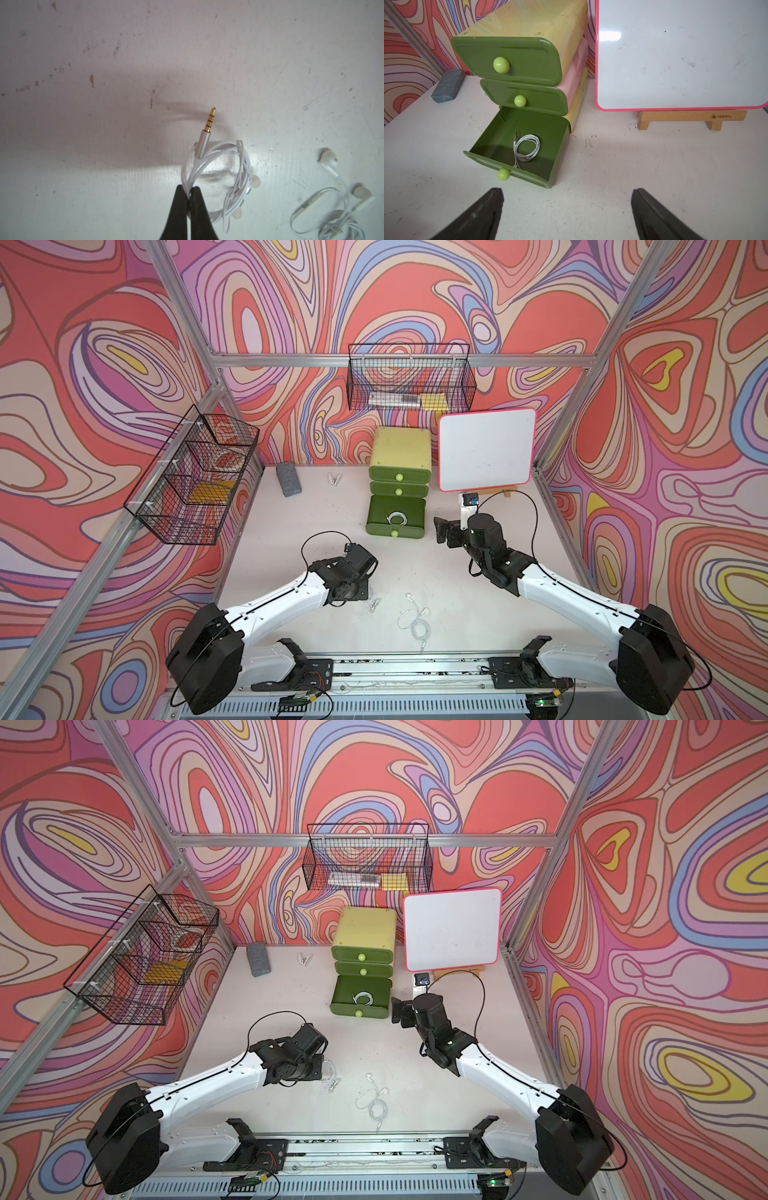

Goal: Place the wired earphones into the drawer by color
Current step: Pick up the wired earphones from the center of the board, then place the wired earphones in the drawer.

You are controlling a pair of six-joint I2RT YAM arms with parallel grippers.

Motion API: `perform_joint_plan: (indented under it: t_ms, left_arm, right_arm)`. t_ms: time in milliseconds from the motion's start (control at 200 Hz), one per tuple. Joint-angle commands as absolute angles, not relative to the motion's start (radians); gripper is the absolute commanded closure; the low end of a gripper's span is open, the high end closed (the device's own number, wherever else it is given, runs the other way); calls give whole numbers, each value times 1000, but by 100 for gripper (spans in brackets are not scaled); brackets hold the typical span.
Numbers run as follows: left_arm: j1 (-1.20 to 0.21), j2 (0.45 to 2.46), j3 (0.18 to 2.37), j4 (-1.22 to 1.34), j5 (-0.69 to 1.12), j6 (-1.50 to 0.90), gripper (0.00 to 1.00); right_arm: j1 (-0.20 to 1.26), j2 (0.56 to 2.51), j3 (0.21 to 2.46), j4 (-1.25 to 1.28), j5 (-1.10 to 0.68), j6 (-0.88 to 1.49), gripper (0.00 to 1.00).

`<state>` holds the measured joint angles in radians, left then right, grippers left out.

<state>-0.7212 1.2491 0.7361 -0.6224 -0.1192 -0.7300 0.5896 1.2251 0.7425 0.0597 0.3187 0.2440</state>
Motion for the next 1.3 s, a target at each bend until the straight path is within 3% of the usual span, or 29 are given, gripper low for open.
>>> perform_joint_plan:
  t_ms: [0, 686, 1297]
  left_arm:
    - [-727, 1247, 788, -680, -150, -687, 100]
    - [-727, 1287, 1002, -693, -214, -568, 100]
    - [-679, 1619, 1386, -547, -200, -384, 100]
  right_arm:
    - [586, 1202, 726, 68, 334, 235, 2]
    - [585, 1186, 716, 74, 337, 235, 2]
    - [585, 1160, 700, 83, 359, 232, 2]
